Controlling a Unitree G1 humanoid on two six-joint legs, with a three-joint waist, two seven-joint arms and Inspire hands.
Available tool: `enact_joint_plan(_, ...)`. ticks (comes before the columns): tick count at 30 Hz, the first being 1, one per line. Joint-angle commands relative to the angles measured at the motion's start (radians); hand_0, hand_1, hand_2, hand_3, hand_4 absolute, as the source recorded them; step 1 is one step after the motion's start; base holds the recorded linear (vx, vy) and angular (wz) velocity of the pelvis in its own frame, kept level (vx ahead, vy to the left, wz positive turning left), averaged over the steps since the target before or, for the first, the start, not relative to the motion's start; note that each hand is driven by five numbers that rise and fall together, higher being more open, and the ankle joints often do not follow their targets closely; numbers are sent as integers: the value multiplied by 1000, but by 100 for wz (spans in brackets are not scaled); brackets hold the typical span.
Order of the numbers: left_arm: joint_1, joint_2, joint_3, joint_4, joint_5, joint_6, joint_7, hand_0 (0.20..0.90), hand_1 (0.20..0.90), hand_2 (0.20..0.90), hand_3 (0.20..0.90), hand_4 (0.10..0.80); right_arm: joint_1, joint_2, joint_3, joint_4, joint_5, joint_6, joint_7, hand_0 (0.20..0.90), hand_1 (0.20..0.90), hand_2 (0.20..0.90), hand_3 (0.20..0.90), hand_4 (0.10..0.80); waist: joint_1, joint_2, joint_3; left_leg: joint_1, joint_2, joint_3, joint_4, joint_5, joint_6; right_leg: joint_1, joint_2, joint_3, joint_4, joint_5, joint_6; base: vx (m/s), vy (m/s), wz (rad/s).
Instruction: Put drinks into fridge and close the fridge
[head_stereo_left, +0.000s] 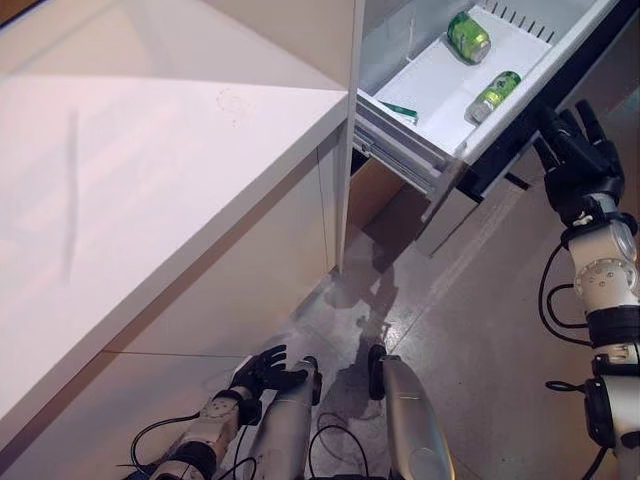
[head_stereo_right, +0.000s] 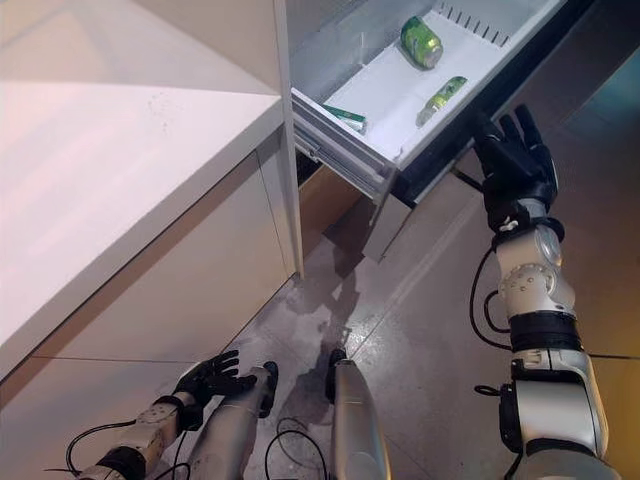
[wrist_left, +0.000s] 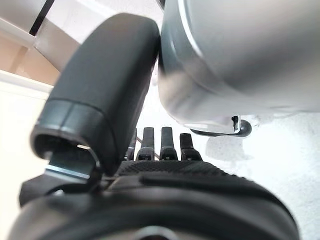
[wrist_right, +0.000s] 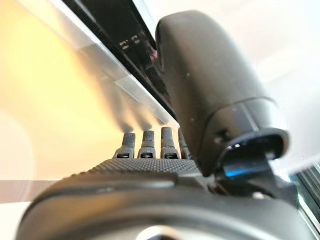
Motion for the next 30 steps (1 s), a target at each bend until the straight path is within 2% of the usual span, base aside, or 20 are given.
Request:
enact_joint_plan(1, 77, 86, -44, -55, -8, -5, 6, 900, 900, 900, 900, 800, -287, 51, 167, -62, -44, 41, 203, 900, 900, 900, 900, 800, 138, -15, -22, 36, -40, 57, -50, 1, 115, 88, -9, 4, -37, 36, -22, -1, -19, 18)
enact_joint_plan(10, 74, 118, -68, -38, 3, -9, 1, 900, 900, 900, 900, 800, -413, 36, 222, 96, -121, 12, 83, 900, 900, 900, 900, 800, 201, -25, -23, 105, -37, -11, -181, 57, 98, 180, -50, -65, -148, 62, 2, 16, -36, 33)
enact_joint_plan(19, 66, 124, -90, -12, 14, -36, -8, 900, 900, 900, 900, 800, -413, 31, 205, 156, -89, -54, -25, 900, 900, 900, 900, 800, 206, -55, -52, 186, -11, -36, -333, 118, 76, 271, -46, -93, -343, 136, 22, 11, -55, 17)
enact_joint_plan(25, 65, 114, -81, 18, 20, -29, -43, 900, 900, 900, 900, 800, -267, 63, 154, 145, -119, -55, -38, 900, 900, 900, 900, 800, 169, -78, -97, 251, 12, -6, -413, 136, 64, 327, -26, -79, -443, 172, 30, -11, -39, -2)
enact_joint_plan(30, 85, 80, -58, 75, 20, 1, -73, 900, 900, 900, 900, 800, 8, 170, 119, 81, -198, -35, 44, 900, 900, 900, 900, 800, 117, -80, -168, 337, 28, 40, -493, 147, 61, 395, -4, -41, -516, 182, 27, 78, -4, -18)
